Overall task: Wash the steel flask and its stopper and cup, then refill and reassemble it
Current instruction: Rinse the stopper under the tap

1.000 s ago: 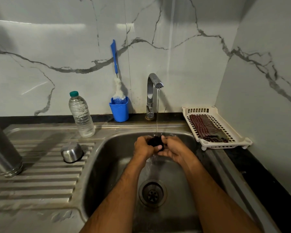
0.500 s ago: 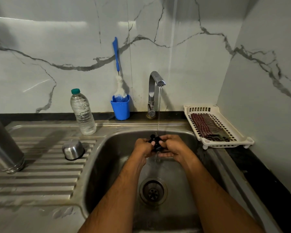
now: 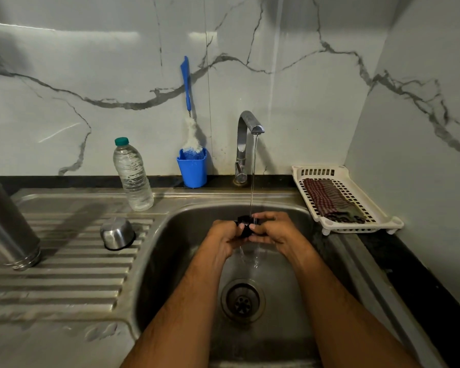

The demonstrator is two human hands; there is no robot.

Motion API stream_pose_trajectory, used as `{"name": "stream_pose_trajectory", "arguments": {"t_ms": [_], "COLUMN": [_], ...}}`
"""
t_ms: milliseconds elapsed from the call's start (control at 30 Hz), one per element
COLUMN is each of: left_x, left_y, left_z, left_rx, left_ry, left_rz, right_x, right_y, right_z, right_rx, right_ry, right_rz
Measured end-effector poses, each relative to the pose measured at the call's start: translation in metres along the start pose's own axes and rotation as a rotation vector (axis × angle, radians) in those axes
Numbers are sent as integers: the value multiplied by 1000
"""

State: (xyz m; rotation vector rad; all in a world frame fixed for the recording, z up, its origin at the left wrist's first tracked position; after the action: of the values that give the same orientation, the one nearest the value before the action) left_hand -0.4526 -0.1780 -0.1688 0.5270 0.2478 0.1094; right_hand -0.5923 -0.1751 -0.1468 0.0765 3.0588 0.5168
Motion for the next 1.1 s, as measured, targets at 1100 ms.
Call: {"name": "stream_pose_trajectory", "arguments": {"t_ms": [1100], "left_x": [-2], "left_y": [6], "left_z": [-2], "left_rx": [95], "left_ry": [77], "left_rz": [-114], "right_x": [11], "right_y": [-3], "right_z": [-16], "right_rx": [231], "right_ry": [175], "right_rz": [72]}}
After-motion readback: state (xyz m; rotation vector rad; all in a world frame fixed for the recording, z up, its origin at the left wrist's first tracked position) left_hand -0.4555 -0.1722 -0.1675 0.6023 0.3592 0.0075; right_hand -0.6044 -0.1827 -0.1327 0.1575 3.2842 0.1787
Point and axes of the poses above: each hand's wrist, its own y-axis away from the middle knuckle, its own x-axis out of the back of the hand, z = x × y, the point moved 6 cm from there along -y, towards the middle knuckle, and after that the axes turned 2 degrees about y, right-handed, at the moved point
